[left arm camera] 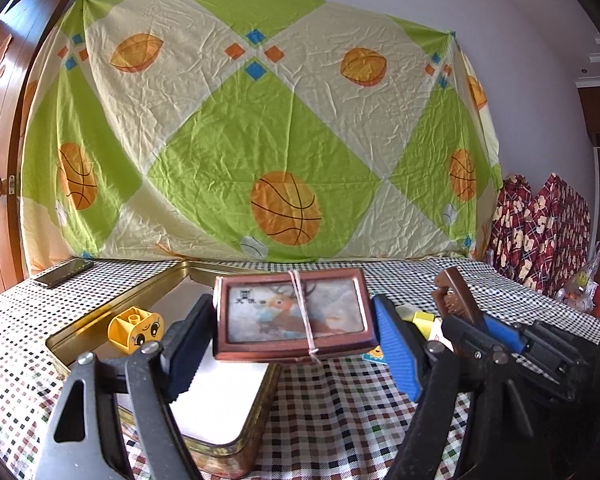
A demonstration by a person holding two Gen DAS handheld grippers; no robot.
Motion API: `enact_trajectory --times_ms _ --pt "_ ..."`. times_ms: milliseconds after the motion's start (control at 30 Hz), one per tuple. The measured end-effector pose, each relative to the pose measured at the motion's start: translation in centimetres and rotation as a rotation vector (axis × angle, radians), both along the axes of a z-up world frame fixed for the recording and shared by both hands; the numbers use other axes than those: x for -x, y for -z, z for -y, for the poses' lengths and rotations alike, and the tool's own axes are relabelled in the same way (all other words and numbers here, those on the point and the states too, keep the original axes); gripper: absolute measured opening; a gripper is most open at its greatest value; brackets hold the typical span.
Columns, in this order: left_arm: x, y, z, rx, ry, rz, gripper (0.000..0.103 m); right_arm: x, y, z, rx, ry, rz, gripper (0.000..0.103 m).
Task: Organize rigid objects
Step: 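Lower the photo frame into the gold tin with the left tool while the right tool carries the stick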
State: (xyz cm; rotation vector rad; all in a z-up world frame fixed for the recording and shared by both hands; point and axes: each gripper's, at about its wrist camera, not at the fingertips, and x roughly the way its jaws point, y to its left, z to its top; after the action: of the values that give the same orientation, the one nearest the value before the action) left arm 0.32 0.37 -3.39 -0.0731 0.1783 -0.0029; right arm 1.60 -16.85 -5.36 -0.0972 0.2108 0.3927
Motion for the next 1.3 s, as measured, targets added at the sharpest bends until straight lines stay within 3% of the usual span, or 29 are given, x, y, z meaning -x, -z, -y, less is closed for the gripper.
enact_trajectory --times_ms 1300 --pt "0.5 0.2 -4.0 0.049 -0.066 0.007 0.078 0.4 0.2 -4.3 0.032 -0.089 -0.029 0.017"
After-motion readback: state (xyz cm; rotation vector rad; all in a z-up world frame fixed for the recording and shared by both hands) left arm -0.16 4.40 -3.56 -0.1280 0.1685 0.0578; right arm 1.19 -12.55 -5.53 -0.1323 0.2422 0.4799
